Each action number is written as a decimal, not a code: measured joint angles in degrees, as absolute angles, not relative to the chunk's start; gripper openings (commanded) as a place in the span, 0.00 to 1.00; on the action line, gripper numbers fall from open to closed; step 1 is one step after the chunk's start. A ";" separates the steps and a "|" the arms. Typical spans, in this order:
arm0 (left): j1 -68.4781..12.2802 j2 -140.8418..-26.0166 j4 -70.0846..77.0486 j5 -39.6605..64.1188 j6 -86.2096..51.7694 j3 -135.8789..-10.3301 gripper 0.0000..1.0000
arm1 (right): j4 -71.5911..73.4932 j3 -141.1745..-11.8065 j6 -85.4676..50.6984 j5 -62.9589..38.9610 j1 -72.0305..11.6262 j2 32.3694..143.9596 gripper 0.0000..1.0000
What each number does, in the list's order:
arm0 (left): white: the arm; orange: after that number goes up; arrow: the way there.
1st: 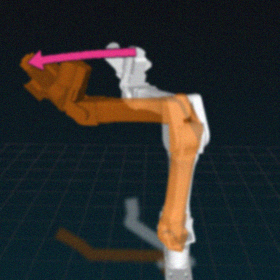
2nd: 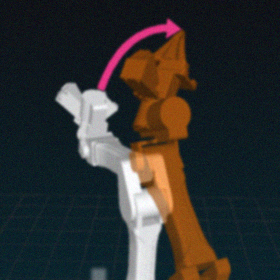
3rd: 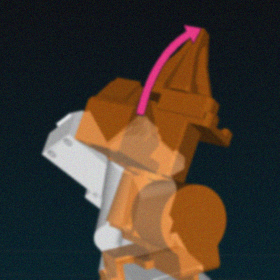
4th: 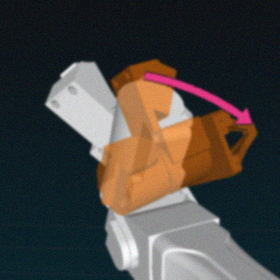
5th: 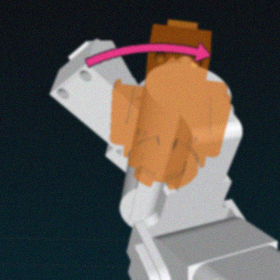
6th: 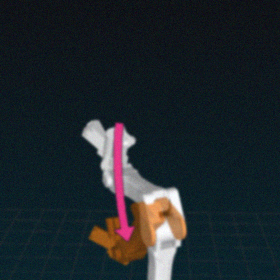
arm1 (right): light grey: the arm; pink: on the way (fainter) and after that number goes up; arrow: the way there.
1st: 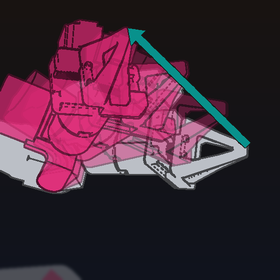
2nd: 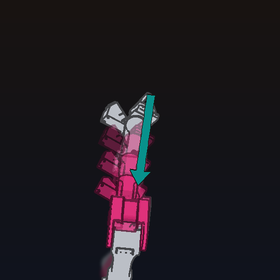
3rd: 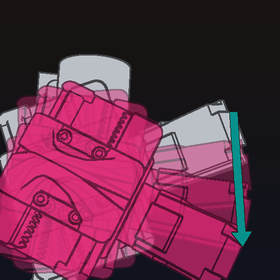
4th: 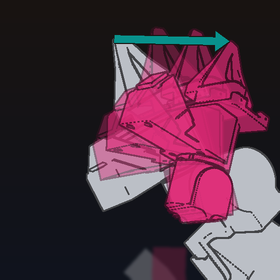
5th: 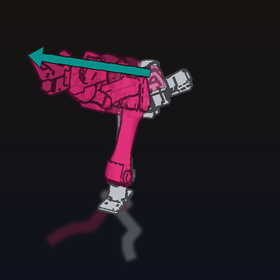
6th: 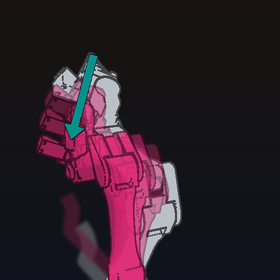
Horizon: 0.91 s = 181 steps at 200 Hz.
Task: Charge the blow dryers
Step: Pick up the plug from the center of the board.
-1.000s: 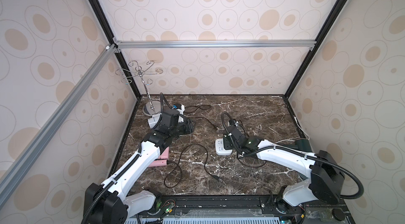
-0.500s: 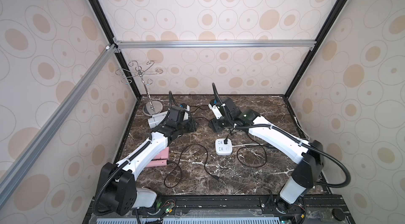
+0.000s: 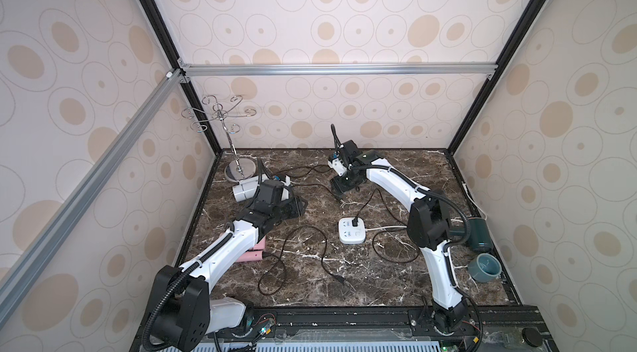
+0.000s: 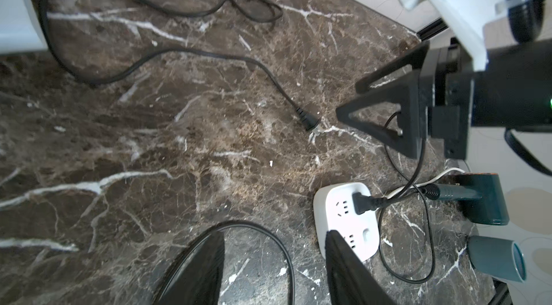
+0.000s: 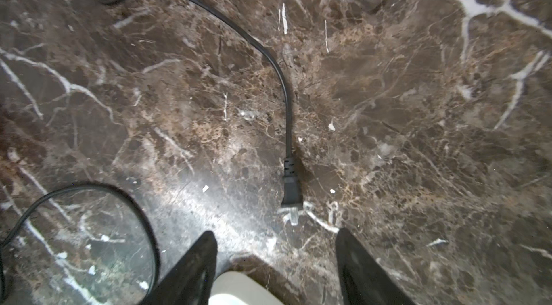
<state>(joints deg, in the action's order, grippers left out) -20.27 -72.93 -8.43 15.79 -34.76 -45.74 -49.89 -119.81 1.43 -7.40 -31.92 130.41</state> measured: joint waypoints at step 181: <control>-20.25 -74.17 -8.27 15.55 -36.40 -46.00 0.54 | -49.36 -120.90 5.26 -6.87 -31.46 139.55 0.50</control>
<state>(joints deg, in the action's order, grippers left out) -20.25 -74.17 -8.27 15.55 -36.40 -46.00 -49.36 -120.90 5.26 -6.87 -31.46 139.55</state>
